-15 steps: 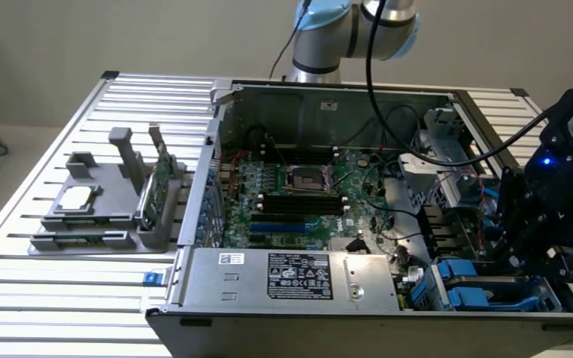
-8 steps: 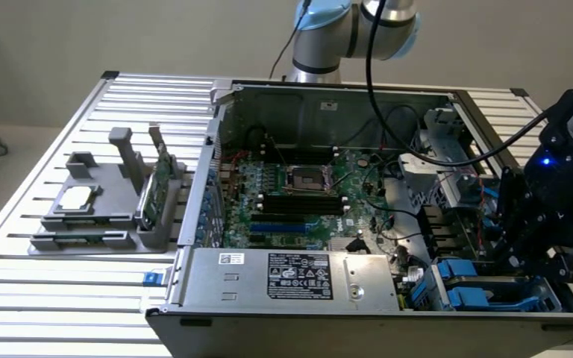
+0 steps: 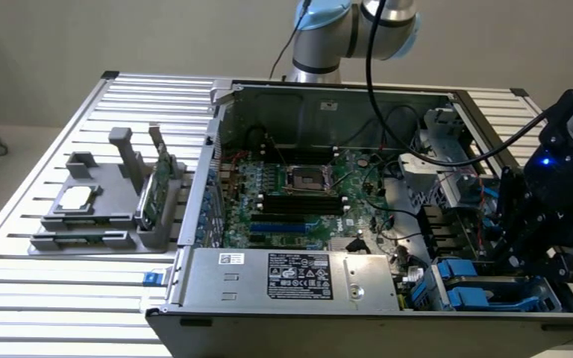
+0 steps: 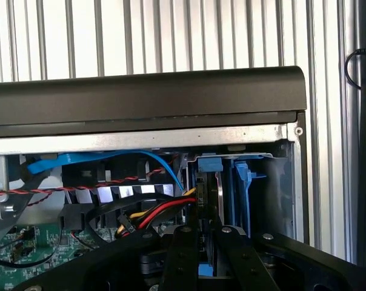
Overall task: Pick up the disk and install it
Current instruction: 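Insert the first disk wire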
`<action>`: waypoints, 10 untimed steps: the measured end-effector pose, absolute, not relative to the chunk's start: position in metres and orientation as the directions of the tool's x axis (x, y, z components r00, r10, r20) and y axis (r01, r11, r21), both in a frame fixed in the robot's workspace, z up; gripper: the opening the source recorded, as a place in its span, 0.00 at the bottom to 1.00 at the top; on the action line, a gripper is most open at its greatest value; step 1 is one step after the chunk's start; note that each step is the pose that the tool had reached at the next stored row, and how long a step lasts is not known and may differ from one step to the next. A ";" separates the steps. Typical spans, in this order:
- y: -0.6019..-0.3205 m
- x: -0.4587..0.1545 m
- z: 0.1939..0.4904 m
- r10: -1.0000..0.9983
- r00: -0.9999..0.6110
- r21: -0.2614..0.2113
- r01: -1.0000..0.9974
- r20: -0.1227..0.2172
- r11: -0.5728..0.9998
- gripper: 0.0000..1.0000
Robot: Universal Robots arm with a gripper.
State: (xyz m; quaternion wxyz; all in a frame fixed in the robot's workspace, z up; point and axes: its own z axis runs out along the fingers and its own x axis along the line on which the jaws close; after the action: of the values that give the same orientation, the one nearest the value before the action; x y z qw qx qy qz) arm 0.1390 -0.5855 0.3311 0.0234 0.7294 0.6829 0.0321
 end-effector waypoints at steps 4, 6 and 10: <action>-0.585 0.139 0.330 0.998 0.065 0.078 0.995 0.015 -0.066 0.16; -0.585 0.139 0.330 0.998 0.065 0.078 0.995 0.015 -0.066 0.16; -0.585 0.139 0.330 0.998 0.065 0.078 0.995 0.015 -0.066 0.16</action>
State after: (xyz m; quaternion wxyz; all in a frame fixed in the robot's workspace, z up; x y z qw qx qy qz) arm 0.1395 -0.5855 0.3302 0.0233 0.7294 0.6830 0.0322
